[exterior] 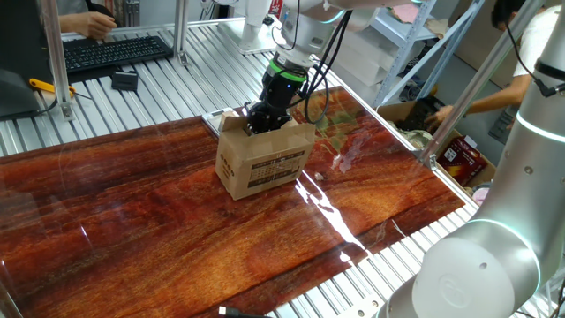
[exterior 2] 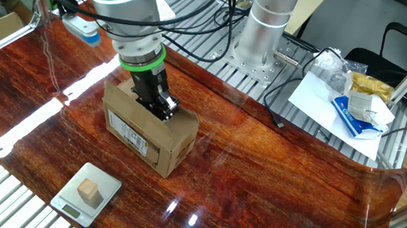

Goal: Open a box

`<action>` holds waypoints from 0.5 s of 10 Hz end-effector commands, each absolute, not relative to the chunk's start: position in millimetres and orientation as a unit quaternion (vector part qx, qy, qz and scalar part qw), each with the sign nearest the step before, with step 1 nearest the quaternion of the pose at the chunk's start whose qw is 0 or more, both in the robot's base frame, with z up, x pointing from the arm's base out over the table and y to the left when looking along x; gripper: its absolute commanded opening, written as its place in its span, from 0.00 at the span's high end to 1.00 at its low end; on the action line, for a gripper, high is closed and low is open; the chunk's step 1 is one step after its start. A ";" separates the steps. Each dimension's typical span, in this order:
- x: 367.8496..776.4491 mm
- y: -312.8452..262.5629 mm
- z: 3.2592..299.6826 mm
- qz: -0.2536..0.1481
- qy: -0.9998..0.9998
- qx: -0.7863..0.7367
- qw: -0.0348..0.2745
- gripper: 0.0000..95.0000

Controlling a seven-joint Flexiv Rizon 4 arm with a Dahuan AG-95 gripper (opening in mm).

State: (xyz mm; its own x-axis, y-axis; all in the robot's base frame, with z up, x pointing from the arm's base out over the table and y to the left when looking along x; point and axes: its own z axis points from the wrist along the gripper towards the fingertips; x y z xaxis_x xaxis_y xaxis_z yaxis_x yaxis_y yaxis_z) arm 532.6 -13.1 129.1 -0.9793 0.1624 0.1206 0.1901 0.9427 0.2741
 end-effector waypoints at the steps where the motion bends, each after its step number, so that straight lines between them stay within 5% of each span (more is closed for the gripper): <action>1: 532.2 -12.4 130.6 -0.157 -0.981 -0.100 0.056 1.00; 5: 531.3 -12.2 134.6 -0.172 -0.976 -0.114 0.065 1.00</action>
State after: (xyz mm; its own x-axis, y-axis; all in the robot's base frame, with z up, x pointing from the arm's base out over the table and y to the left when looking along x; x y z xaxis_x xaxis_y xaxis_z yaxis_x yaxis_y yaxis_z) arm 531.4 -12.0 134.9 -0.9654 0.1998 0.1674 0.2451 0.9144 0.3220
